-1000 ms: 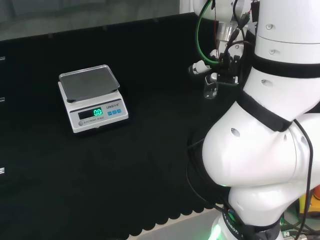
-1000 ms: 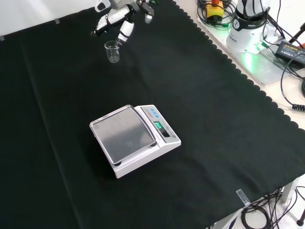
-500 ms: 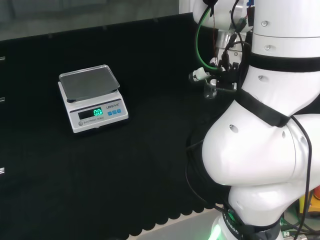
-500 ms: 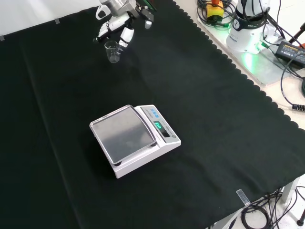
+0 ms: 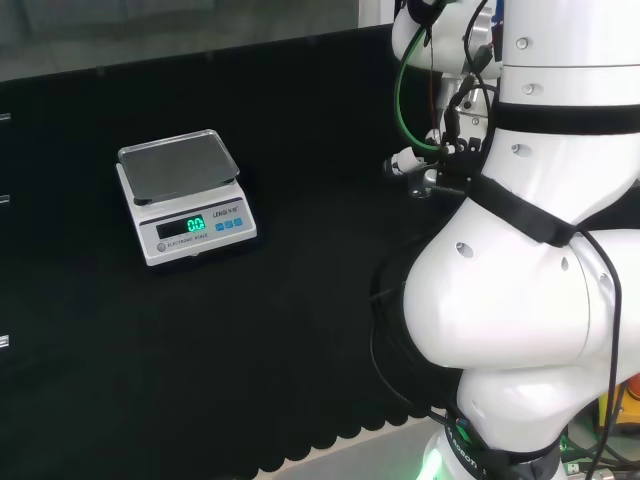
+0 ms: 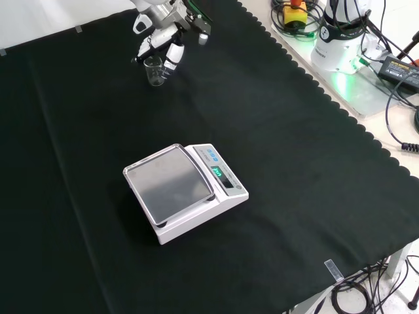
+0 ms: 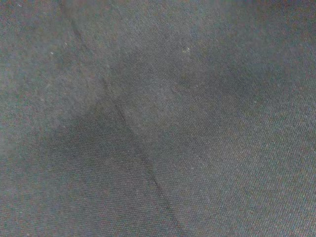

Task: Pick up the beaker.

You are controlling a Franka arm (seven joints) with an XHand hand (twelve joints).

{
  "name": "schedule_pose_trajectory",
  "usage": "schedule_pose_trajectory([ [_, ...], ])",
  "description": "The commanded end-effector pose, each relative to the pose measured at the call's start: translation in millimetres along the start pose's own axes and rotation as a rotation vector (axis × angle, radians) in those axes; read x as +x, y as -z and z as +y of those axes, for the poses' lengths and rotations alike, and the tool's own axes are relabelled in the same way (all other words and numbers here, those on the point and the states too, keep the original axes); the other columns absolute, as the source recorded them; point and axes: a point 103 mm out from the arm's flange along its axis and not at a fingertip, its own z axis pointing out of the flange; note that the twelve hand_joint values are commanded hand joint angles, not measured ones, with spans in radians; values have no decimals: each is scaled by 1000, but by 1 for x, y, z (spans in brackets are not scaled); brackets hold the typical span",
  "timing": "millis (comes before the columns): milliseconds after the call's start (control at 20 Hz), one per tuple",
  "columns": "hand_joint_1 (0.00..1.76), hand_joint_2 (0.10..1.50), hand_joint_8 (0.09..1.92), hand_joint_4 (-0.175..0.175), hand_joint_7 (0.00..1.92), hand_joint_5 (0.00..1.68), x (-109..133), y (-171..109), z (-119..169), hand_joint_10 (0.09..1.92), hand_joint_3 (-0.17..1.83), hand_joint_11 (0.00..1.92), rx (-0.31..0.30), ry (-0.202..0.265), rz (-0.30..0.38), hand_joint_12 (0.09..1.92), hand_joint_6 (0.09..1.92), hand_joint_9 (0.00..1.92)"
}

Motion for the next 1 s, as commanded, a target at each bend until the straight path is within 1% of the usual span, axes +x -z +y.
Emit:
schedule_pose_trajectory([
  [50,333,1009,699,-100,0,51,-2,-1,1,649,-38,0,-17,-1,0,1491,87,0],
  [100,354,1012,722,-102,0,57,-2,-1,1,687,-36,0,-20,0,2,1497,87,0],
  [150,382,1018,749,-105,20,74,-1,-1,1,745,-34,37,-19,12,5,1489,87,22],
  [300,464,1035,807,-113,107,140,1,-2,2,854,-29,212,-36,17,-14,1428,87,147],
  [350,481,1038,815,-114,131,157,2,-2,2,858,-29,258,-41,17,-25,1407,87,188],
  [500,571,1052,834,-117,331,303,6,-4,3,784,-33,473,-58,15,-42,1317,87,492],
  [650,643,1071,835,-116,469,404,10,-3,4,705,-37,632,-78,14,-54,1236,103,686],
  [700,678,1088,830,-119,511,447,11,-2,3,671,-35,692,-85,13,-58,1202,156,749],
  [750,711,1106,824,-123,546,468,12,-2,3,631,-35,750,-91,11,-62,1165,250,809],
  [900,803,1166,823,-139,617,458,14,0,3,548,-42,906,-108,4,-73,1053,628,943],
  [1000,856,1200,827,-151,650,460,15,1,2,516,-48,999,-120,1,-76,982,778,1006],
])
